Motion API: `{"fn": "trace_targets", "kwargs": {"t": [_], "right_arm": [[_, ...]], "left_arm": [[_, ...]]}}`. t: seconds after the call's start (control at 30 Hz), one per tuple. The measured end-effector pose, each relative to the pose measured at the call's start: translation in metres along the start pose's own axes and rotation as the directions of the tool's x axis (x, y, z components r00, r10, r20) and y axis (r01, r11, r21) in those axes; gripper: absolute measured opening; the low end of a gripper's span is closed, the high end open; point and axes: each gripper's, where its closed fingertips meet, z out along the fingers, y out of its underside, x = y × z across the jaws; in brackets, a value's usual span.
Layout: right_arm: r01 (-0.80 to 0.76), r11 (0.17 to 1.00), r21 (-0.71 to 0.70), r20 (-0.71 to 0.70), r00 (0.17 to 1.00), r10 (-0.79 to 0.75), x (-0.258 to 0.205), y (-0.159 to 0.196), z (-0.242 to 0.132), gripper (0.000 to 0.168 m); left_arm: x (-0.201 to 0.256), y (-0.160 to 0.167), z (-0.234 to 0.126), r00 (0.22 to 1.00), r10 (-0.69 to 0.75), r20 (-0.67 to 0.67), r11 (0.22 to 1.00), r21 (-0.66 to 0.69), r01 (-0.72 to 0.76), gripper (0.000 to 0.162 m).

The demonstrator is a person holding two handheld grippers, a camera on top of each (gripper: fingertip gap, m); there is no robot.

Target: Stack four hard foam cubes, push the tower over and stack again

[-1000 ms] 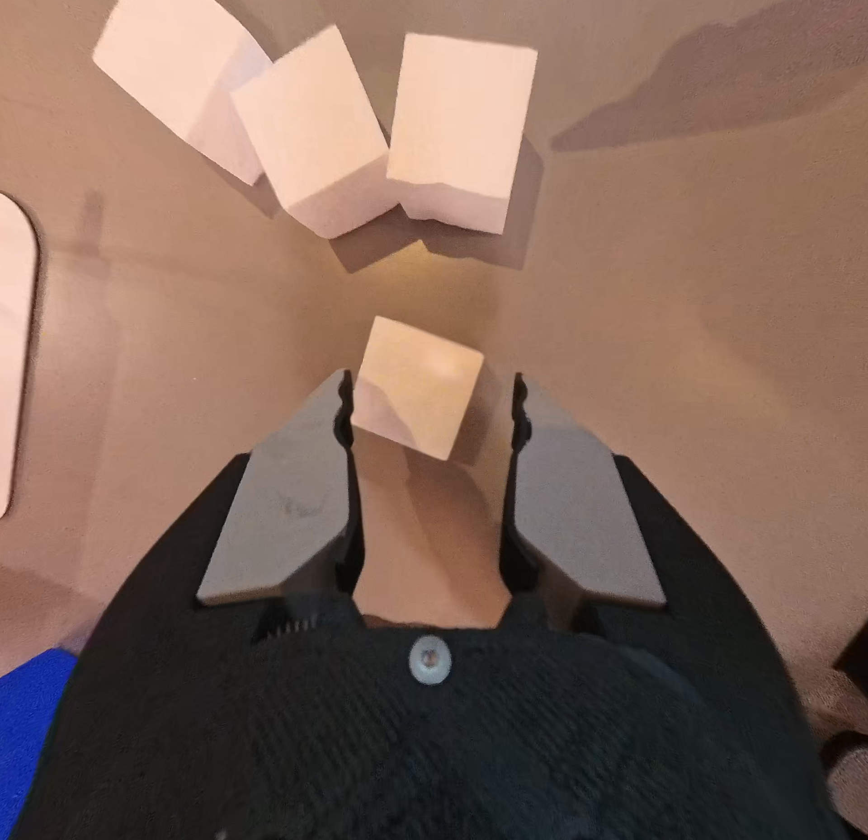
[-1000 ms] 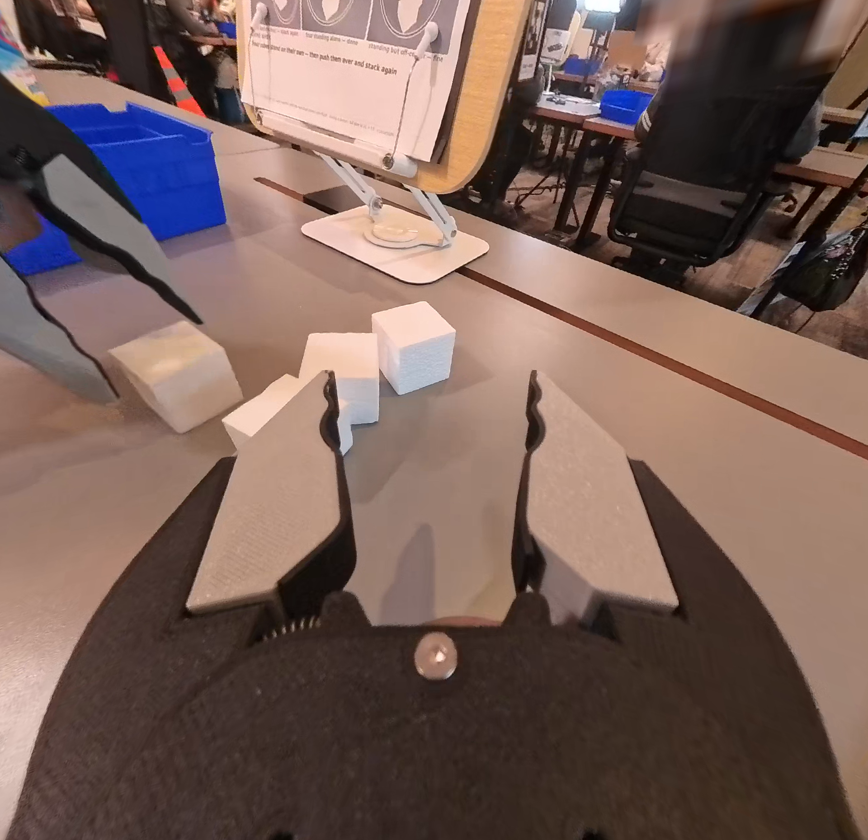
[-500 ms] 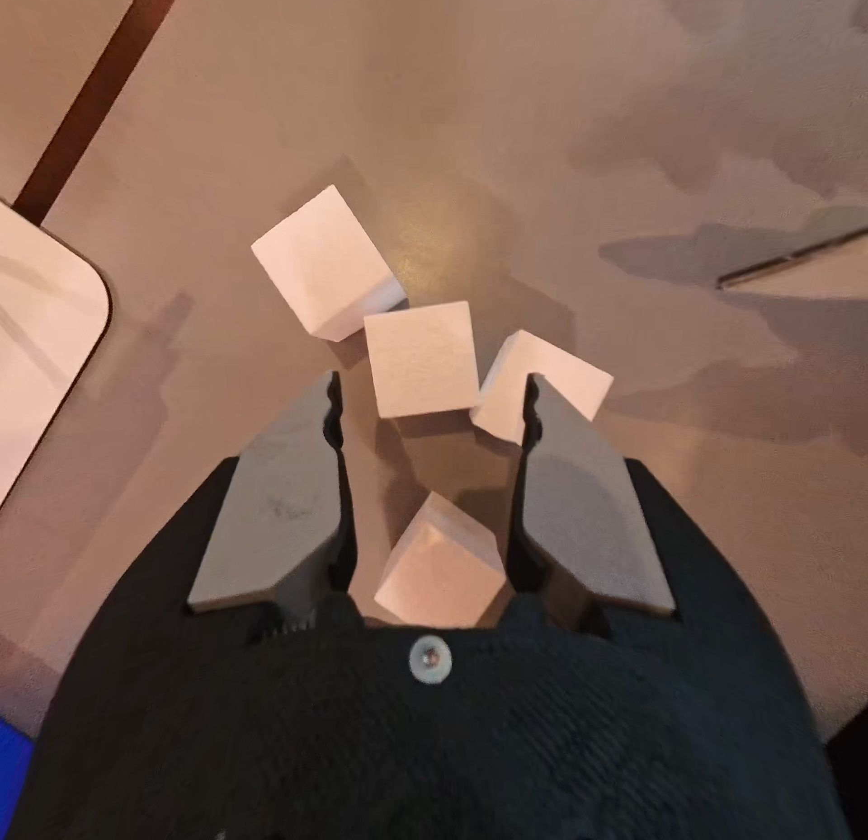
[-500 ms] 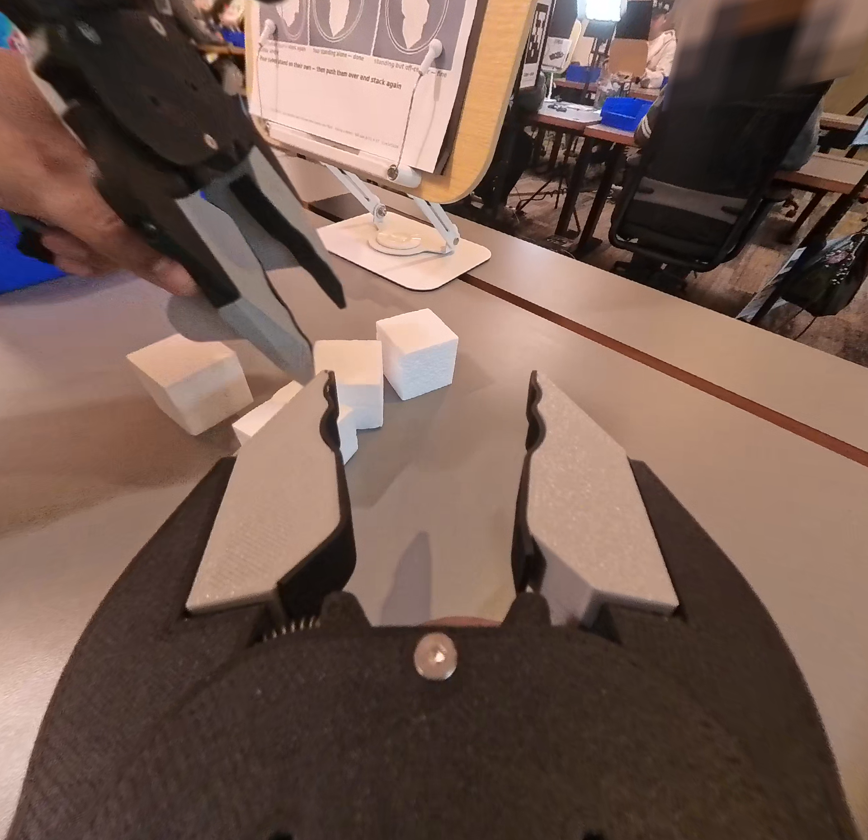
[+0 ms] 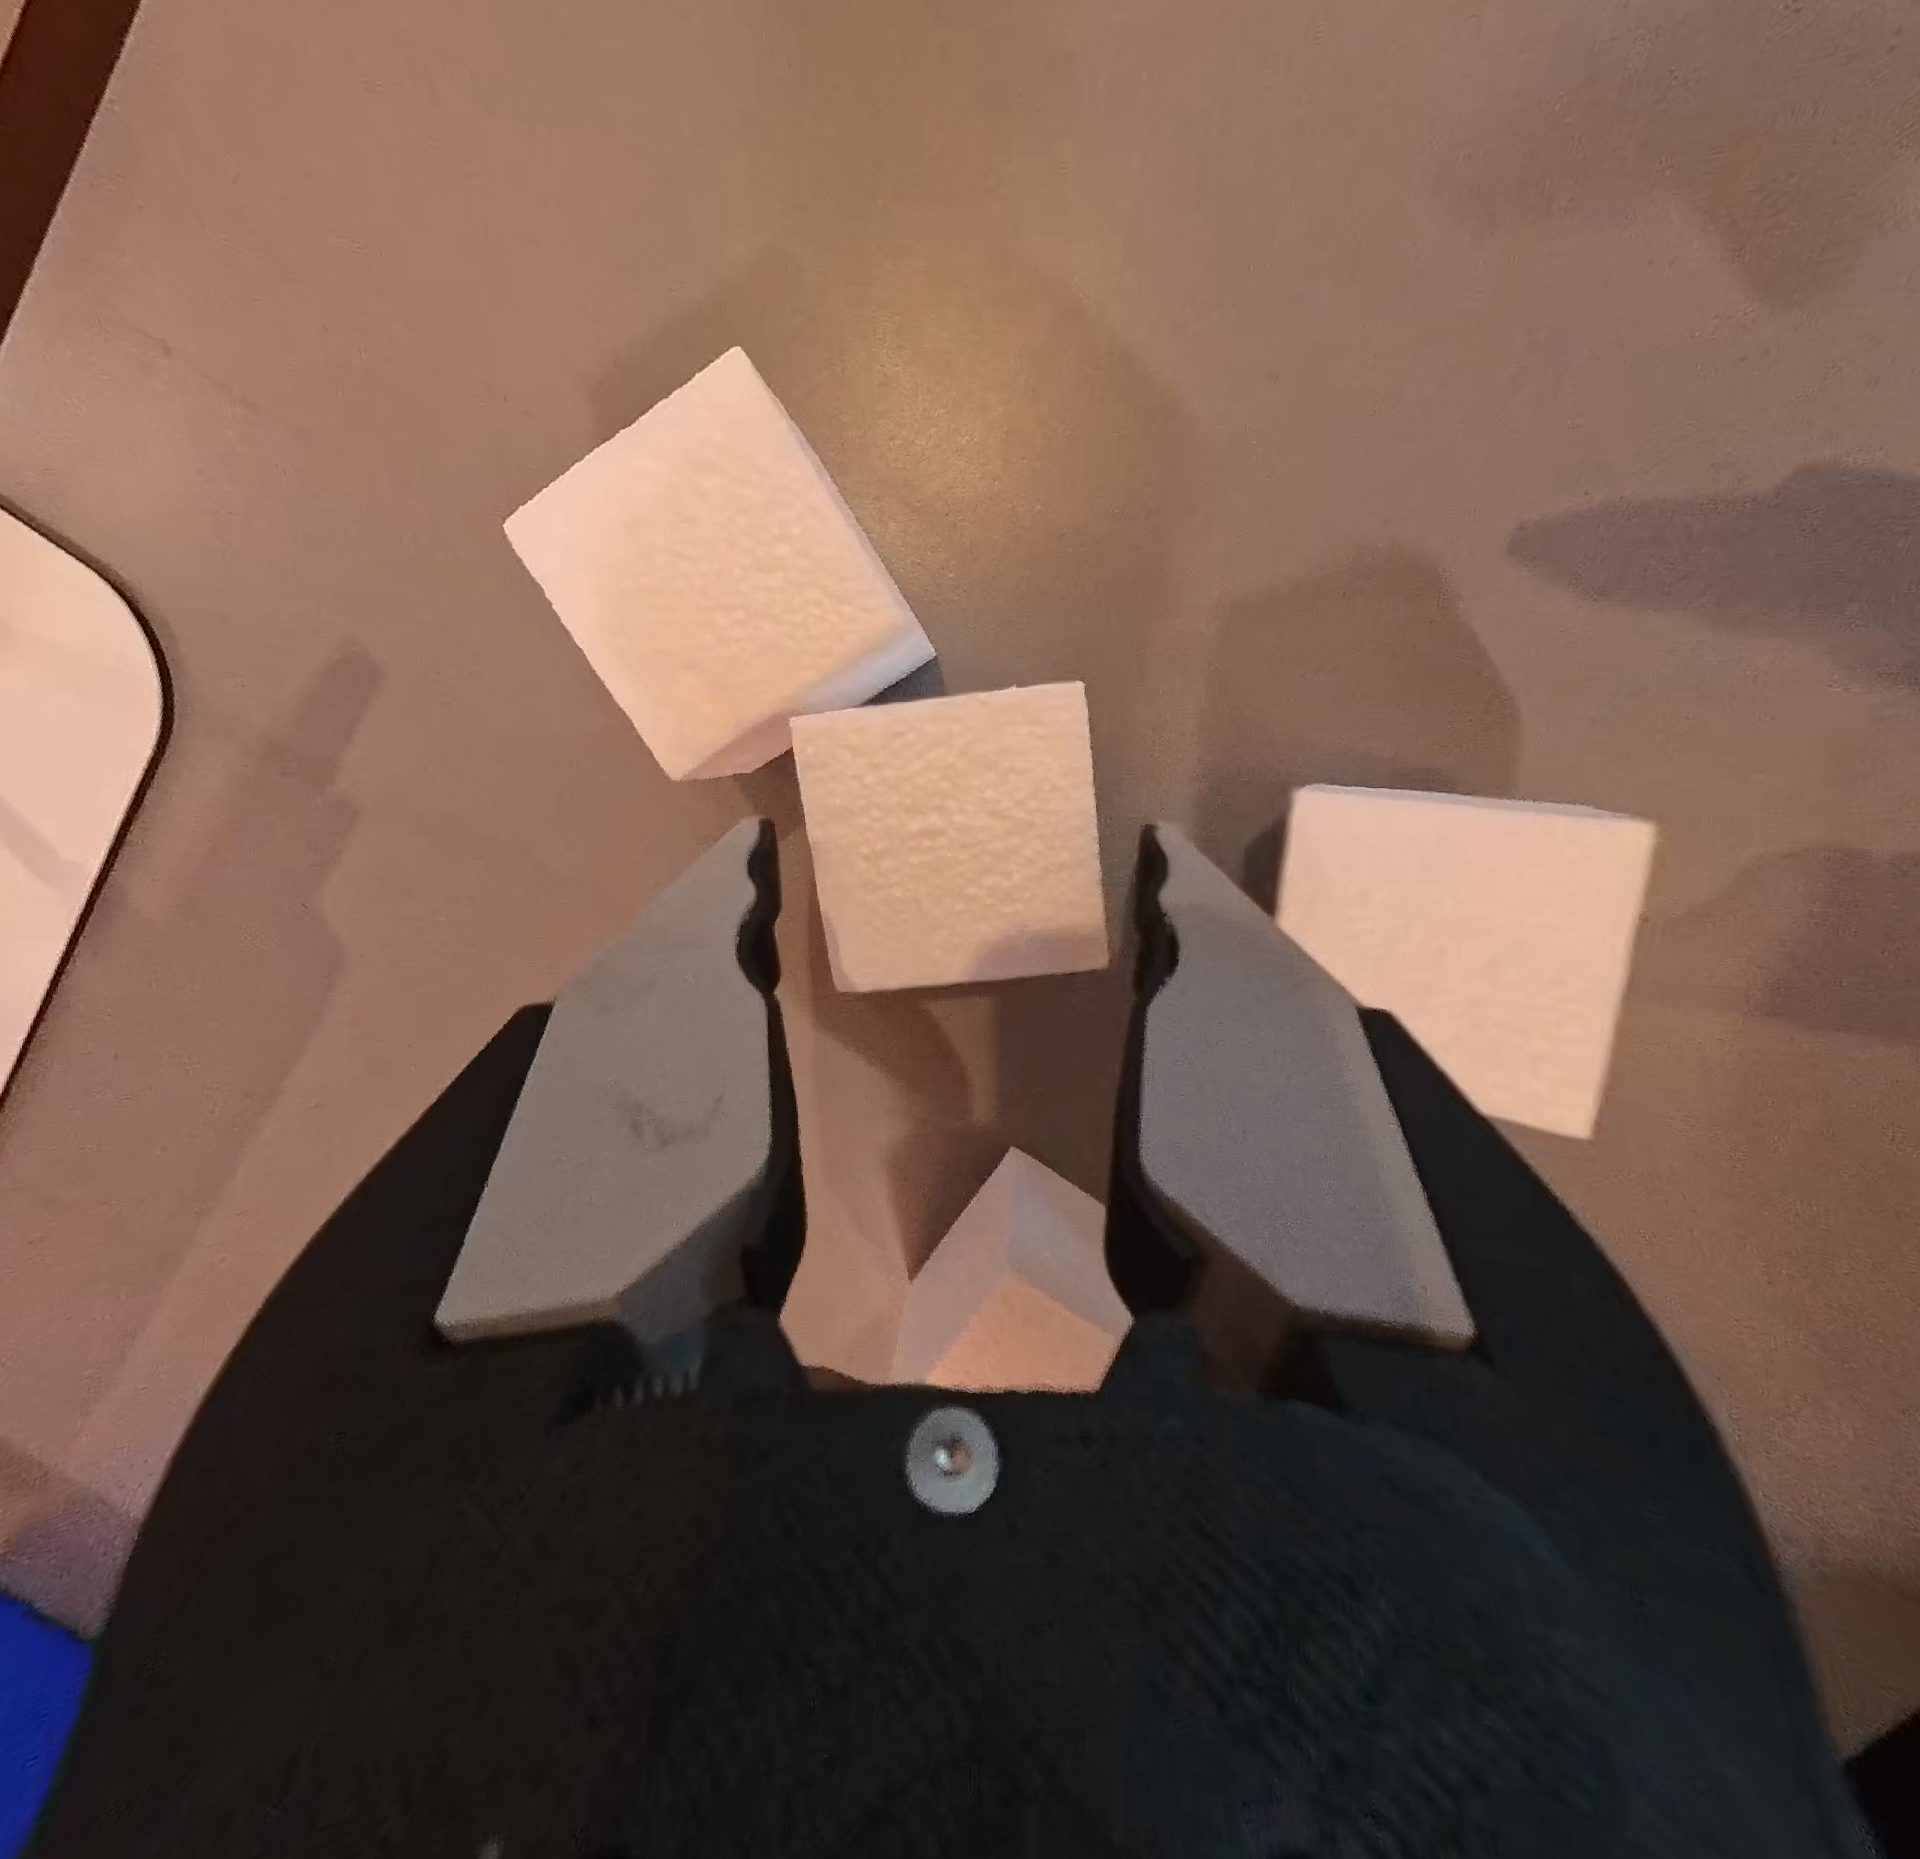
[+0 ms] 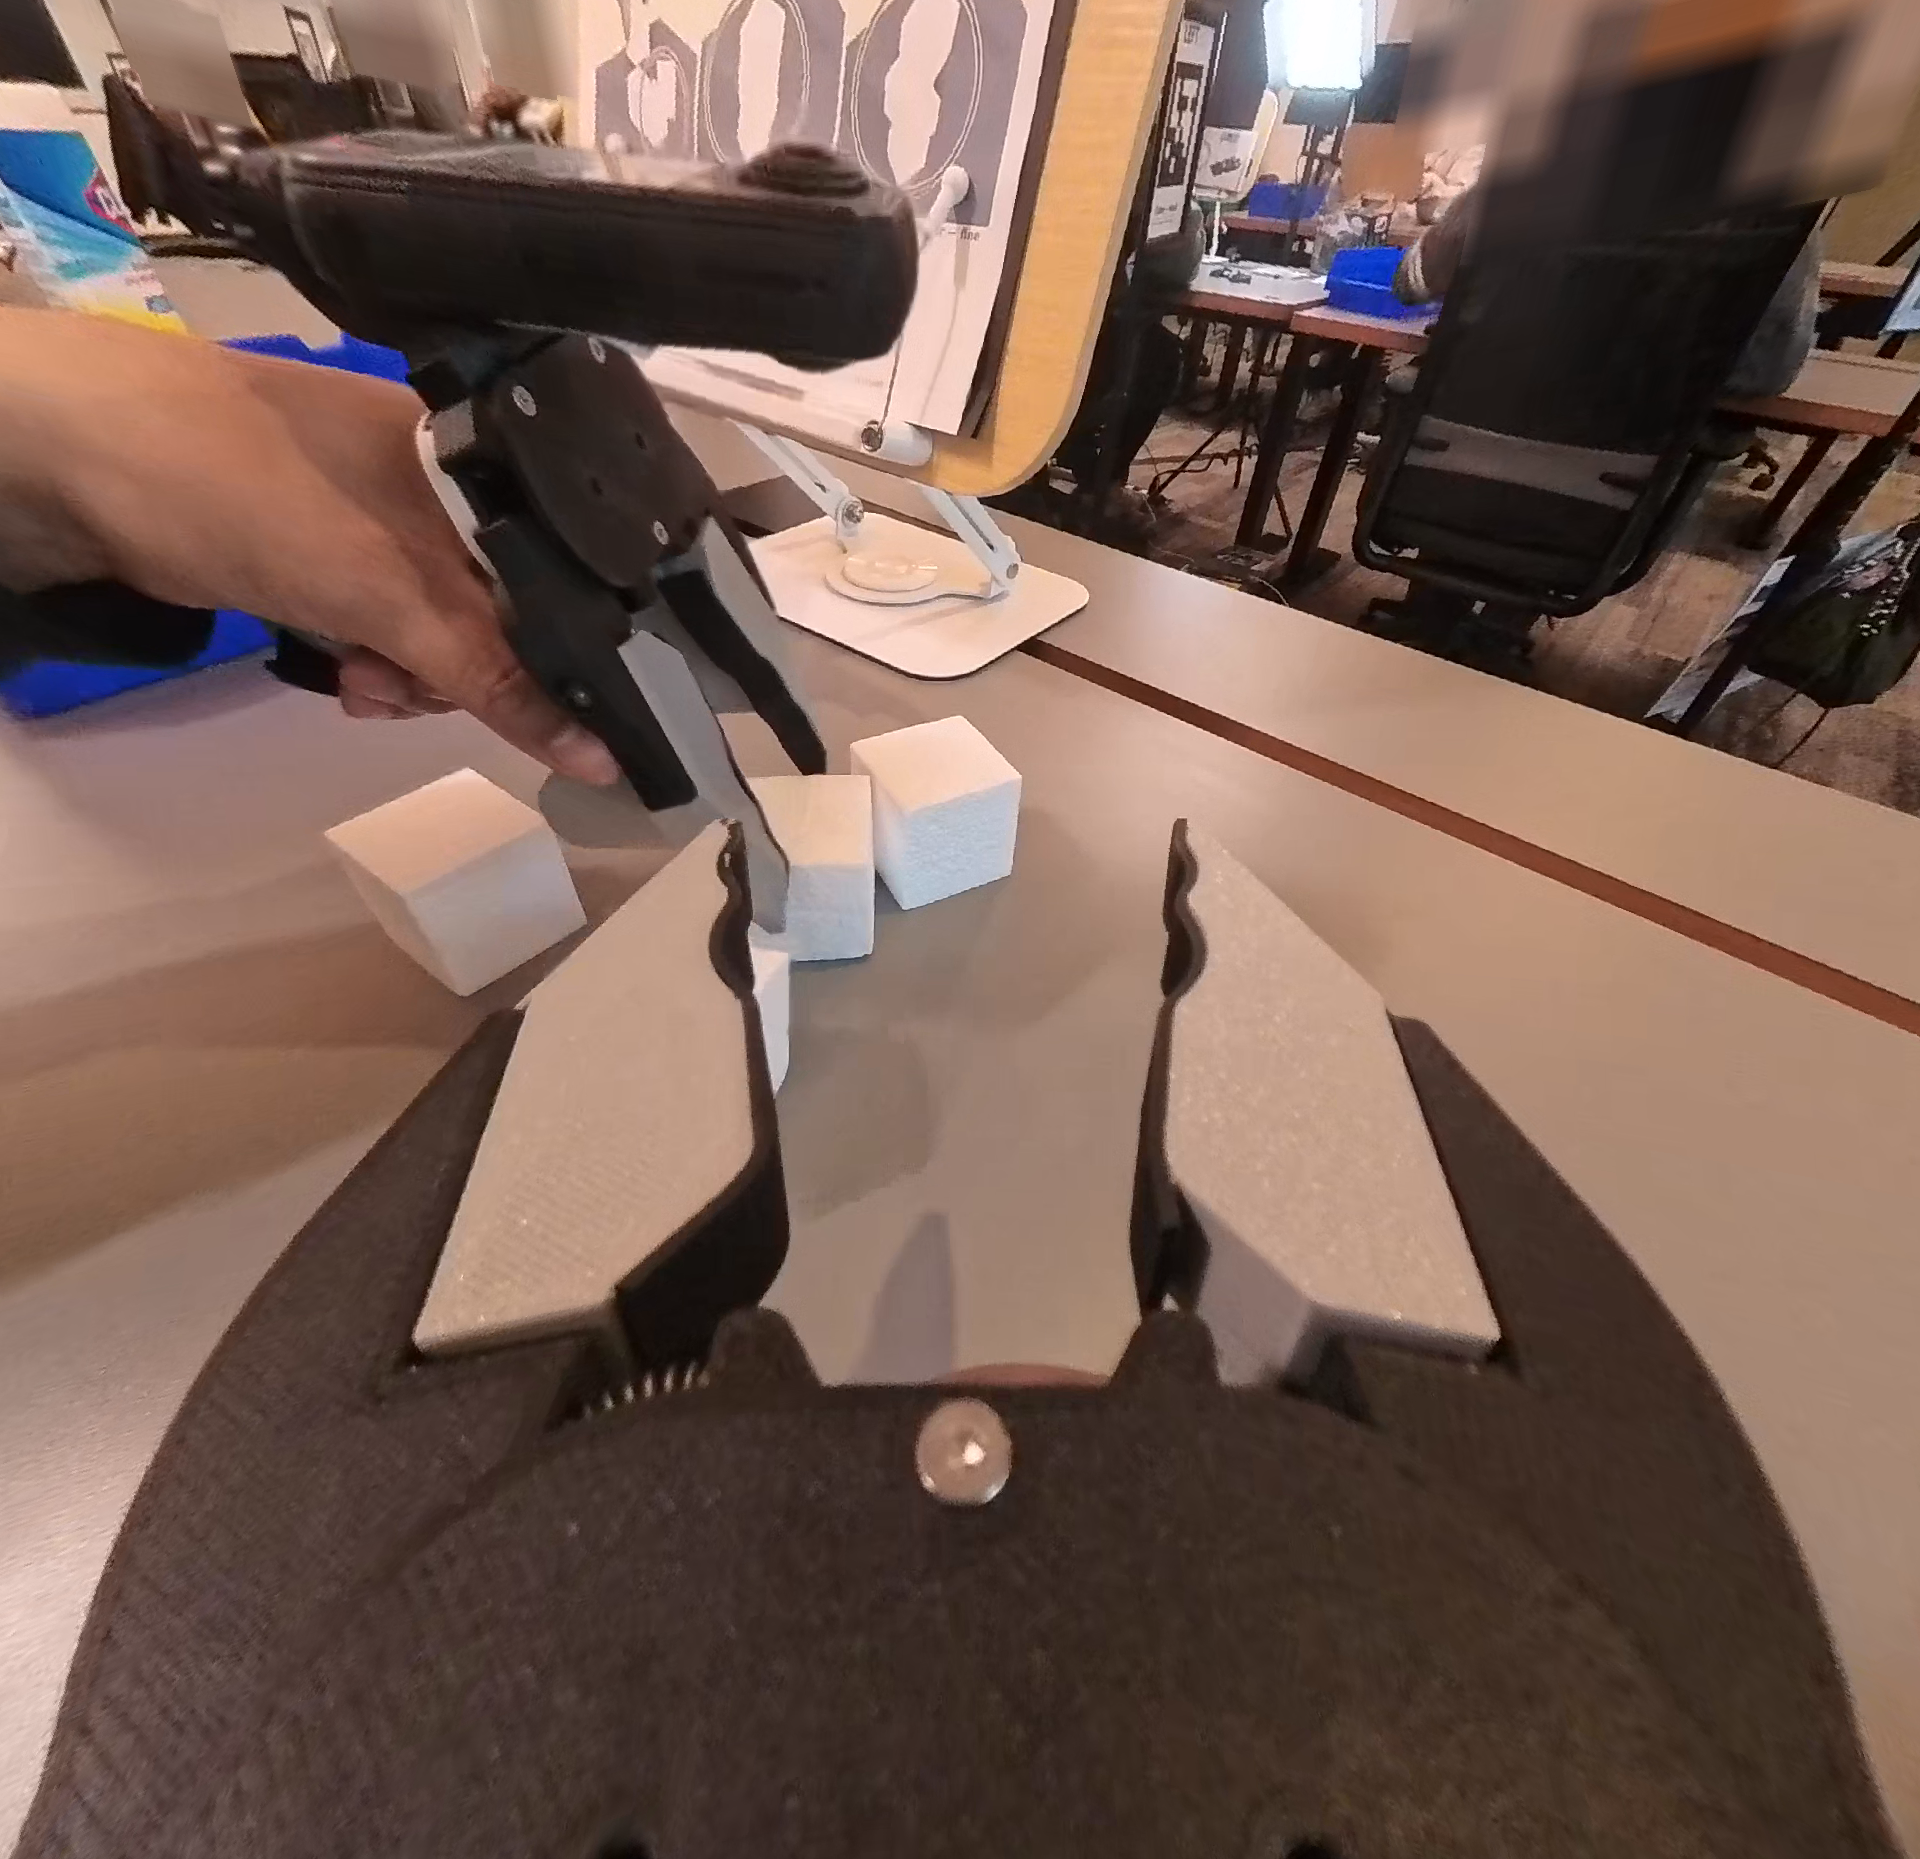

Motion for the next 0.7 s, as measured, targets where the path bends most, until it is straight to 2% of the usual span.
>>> {"fn": "trace_targets", "kwargs": {"t": [0.07,0.2,0.37,0.43,0.53,0.7], "right_arm": [[0.003,1.000,-0.003,0.000,1.000,-0.003,0.000,0.001,0.000,0.078],[0.005,1.000,-0.004,0.002,1.000,-0.005,-0.001,0.001,0.001,0.078],[0.007,1.000,-0.009,0.009,1.000,-0.006,-0.003,0.002,0.001,0.078],[0.009,1.000,-0.015,0.013,1.000,-0.009,-0.004,0.003,0.002,0.078],[0.017,1.000,-0.021,0.012,1.000,-0.016,-0.004,0.005,0.003,0.078],[0.018,0.999,-0.031,0.013,1.000,-0.017,-0.005,0.008,0.006,0.078]], "left_arm": [[-0.001,0.003,0.006,1.000,0.018,-0.002,0.999,-0.027,-0.018,0.059],[0.003,0.005,0.004,0.998,0.049,-0.043,0.998,-0.029,-0.050,0.057],[0.007,0.017,-0.043,0.971,0.209,-0.118,0.977,-0.010,-0.212,0.057],[0.002,0.027,-0.066,0.944,0.309,-0.118,0.950,-0.011,-0.312,0.057],[0.010,0.047,-0.095,0.886,0.416,-0.207,0.907,0.019,-0.421,0.057],[0.018,0.072,-0.110,0.832,0.503,-0.234,0.862,0.066,-0.503,0.057]]}}
